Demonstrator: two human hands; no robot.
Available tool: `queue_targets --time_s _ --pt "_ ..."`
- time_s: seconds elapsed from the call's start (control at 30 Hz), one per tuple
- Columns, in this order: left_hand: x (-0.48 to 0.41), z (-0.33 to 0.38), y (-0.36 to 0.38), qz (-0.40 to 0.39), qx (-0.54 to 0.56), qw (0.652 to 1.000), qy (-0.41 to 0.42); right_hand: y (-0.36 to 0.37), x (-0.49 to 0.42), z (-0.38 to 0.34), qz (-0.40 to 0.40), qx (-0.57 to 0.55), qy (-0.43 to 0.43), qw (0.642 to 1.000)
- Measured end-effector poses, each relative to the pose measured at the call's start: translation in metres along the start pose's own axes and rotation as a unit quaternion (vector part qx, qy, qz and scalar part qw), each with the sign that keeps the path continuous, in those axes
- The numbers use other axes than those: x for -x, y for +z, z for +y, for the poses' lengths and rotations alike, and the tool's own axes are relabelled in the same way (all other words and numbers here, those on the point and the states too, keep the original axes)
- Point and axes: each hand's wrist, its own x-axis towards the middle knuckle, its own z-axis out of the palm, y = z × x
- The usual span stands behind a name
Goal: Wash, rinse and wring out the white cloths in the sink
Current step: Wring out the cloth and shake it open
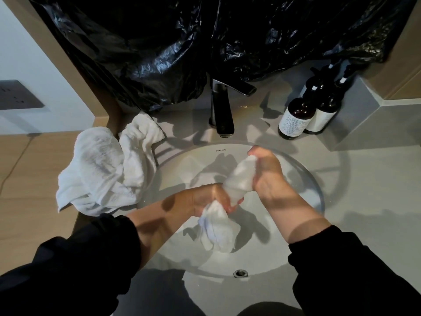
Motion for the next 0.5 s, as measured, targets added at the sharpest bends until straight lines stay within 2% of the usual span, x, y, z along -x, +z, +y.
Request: queue_targets --time_s 0.07,0.2,0.33,0.5 --pt "0.0021 -0.0023 0.0002 0.013 -0.014 1.0 -0.008 0.0003 0.0001 0.0018 -0.003 -0.003 -0.003 1.0" --pt "0.0026 -0.0067 -0.0042 0.108 -0.051 0.993 0.011 0.0015 -0.0001 0.0037 -0.006 -0.013 0.001 1.0" --pt "0.002 -0.0004 -0.0029 0.024 -0.029 0.999 -0.015 0.0036 0.0 0.0026 0.009 -0.017 0.005 1.0" --pt "0.0044 -0.0033 -0.0074 -0.011 -0.014 0.999 -0.029 0.0003 0.0 0.0031 0.005 -0.012 0.009 1.0"
